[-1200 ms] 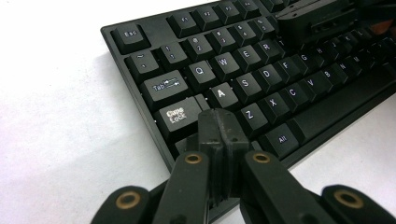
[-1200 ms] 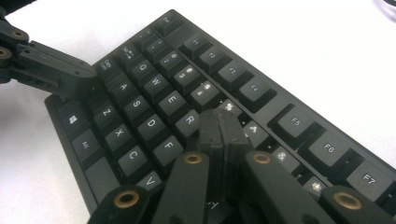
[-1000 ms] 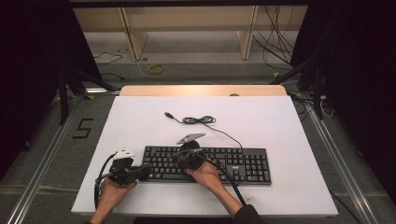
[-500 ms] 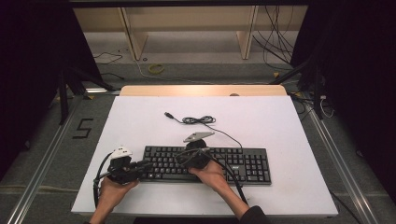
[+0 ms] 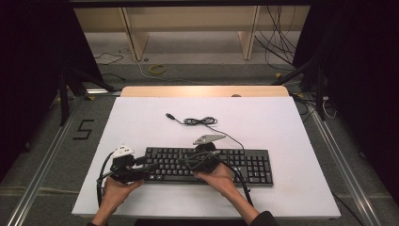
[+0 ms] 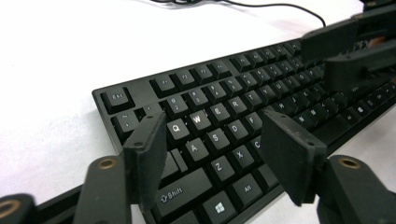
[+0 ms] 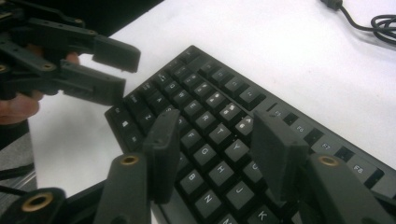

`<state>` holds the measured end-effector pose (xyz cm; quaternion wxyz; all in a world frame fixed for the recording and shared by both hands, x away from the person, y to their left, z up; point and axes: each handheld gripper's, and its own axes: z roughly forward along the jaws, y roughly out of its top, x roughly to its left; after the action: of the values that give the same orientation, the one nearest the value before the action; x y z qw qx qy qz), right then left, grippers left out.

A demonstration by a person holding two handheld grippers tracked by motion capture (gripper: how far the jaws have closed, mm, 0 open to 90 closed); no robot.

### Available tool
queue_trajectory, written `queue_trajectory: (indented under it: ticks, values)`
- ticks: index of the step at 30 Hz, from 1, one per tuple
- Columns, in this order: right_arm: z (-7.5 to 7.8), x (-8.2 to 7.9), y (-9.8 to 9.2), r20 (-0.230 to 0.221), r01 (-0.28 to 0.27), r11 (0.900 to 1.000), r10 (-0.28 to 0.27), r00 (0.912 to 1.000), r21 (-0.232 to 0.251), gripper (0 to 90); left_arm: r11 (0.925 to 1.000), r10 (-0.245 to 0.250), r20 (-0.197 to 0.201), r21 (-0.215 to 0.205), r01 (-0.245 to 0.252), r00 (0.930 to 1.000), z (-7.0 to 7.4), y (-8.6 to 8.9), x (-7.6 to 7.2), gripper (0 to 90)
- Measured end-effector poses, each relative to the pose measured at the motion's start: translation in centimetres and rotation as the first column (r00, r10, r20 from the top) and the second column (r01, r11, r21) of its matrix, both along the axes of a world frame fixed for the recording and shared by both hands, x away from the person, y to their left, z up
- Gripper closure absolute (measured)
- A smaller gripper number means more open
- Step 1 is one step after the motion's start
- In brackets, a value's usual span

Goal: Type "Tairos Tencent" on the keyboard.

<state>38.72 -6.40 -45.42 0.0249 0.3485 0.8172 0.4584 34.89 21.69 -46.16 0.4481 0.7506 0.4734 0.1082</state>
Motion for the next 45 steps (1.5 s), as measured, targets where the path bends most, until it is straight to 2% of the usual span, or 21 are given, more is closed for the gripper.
queue_trajectory:
  ticks: [10,18,25,34,38,45]
  values:
    - [0.0,-1.0,-1.4,0.011,-0.001,1.0,0.001,0.9999,0.018,39.9,1.0,0.005,0.0,0.004,-0.005,1.0,0.2,-0.7,0.7,38.7]
    - [-0.2,-1.9,-2.7,0.016,-0.006,1.0,0.005,0.9999,0.021,36.7,0.9998,-0.006,0.001,0.018,0.006,1.0,0.3,-1.6,1.4,41.6]
    - [-0.2,-2.4,-3.4,0.021,-0.011,1.0,0.01,0.9997,0.021,35.1,0.9979,-0.054,-0.01,0.035,0.055,0.9985,0.4,-2.4,2.1,59.0]
    - [-0.3,-2.9,-3.7,0.026,-0.021,0.999,0.02,0.9995,0.028,32.5,0.9911,-0.097,-0.044,0.087,0.1,0.9943,0.0,-3.6,3.1,83.9]
    - [-0.2,-3.2,-3.7,0.034,-0.024,0.999,0.023,0.9992,0.032,32.1,0.9877,-0.112,-0.063,0.103,0.118,0.9917,-0.3,-4.1,3.5,88.8]
    - [-0.2,-3.6,-3.8,0.037,-0.03,0.999,0.029,0.9989,0.033,32.1,0.9852,-0.108,-0.071,0.126,0.116,0.9916,-0.6,-4.4,4.0,89.0]
